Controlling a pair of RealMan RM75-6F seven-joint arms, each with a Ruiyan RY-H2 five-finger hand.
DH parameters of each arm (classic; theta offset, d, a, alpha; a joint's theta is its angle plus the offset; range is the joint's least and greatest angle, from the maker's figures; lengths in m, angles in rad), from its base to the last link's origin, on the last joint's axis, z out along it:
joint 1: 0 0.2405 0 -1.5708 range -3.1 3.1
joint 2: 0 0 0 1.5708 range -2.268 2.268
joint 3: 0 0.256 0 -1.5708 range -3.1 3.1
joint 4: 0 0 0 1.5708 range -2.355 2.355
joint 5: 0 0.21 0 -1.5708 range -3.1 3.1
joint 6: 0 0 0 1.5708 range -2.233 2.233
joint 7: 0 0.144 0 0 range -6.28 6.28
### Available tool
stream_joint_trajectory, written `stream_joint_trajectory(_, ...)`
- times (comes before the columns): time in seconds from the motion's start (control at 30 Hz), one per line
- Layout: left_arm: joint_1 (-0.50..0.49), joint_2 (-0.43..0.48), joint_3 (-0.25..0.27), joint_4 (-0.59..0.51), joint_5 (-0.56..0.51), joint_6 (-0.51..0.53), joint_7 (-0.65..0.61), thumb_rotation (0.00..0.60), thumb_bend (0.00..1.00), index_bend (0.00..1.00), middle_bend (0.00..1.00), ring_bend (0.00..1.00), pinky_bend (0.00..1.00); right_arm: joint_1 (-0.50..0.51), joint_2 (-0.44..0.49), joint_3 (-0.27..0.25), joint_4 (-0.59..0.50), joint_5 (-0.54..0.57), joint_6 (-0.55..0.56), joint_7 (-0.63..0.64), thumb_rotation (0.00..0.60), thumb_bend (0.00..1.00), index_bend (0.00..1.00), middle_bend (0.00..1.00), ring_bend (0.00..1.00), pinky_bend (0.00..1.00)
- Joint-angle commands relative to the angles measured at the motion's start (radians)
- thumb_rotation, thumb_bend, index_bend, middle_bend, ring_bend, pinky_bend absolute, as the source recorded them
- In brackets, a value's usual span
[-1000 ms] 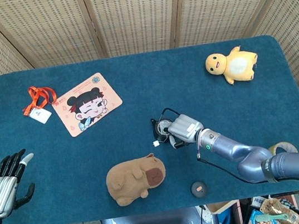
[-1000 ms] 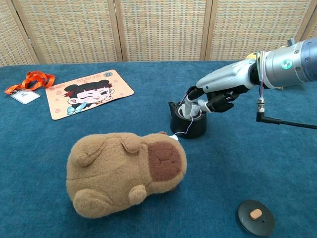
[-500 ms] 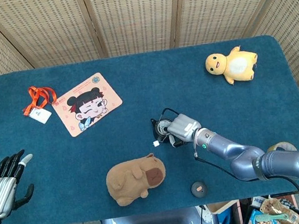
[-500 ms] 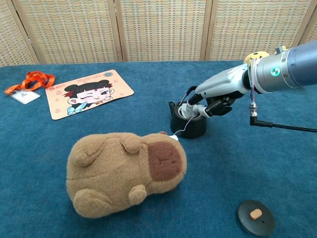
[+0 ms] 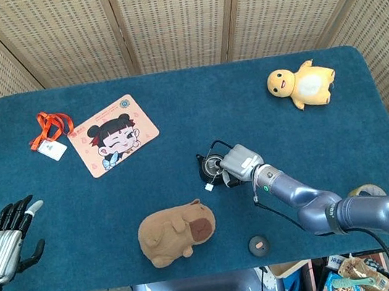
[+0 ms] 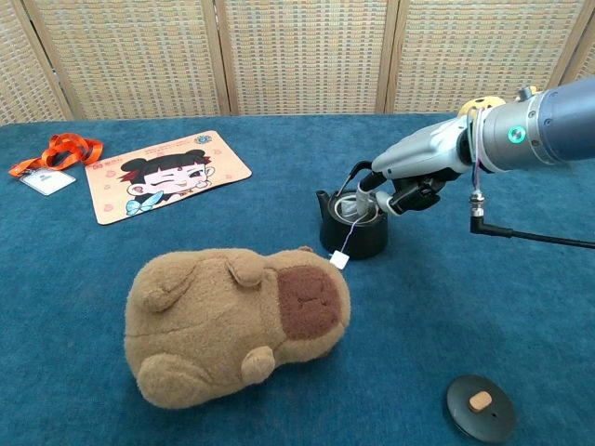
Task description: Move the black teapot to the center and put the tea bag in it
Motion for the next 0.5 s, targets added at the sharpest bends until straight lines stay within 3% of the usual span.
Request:
stream_joint_trajectory(0.03, -0.002, -0.001, -0.001, -0.001, 0.001, -0.002, 0.001, 0.600, 0.47, 0.10, 0.00, 0.00, 0.00, 0.004, 0.026, -0.002, -0.036, 0.002, 0.013, -0.008, 0.110, 0.93, 0.24, 0.96, 0.99, 1.00)
stream_joint_trajectory(0.2, -0.004, -0.001, -0.002, -0.006, 0.007, -0.001, 0.002, 0.600, 0.48, 0.10, 0.00, 0.00, 0.00, 0.011, 0.064, -0.002, -0.092, -0.001, 0.032, -0.018, 0.109, 0.93, 0.24, 0.96, 0.99, 1.00)
stream_joint_trajectory(0.5, -0.001, 0.001, -0.003, -0.002, 0.001, 0.001, -0.003, 0.600, 0.48, 0.10, 0.00, 0.00, 0.00, 0.017, 0.051, -0.004, -0.067, 0.017, 0.035, -0.022, 0.111, 0.93, 0.24, 0.96, 0.99, 1.00)
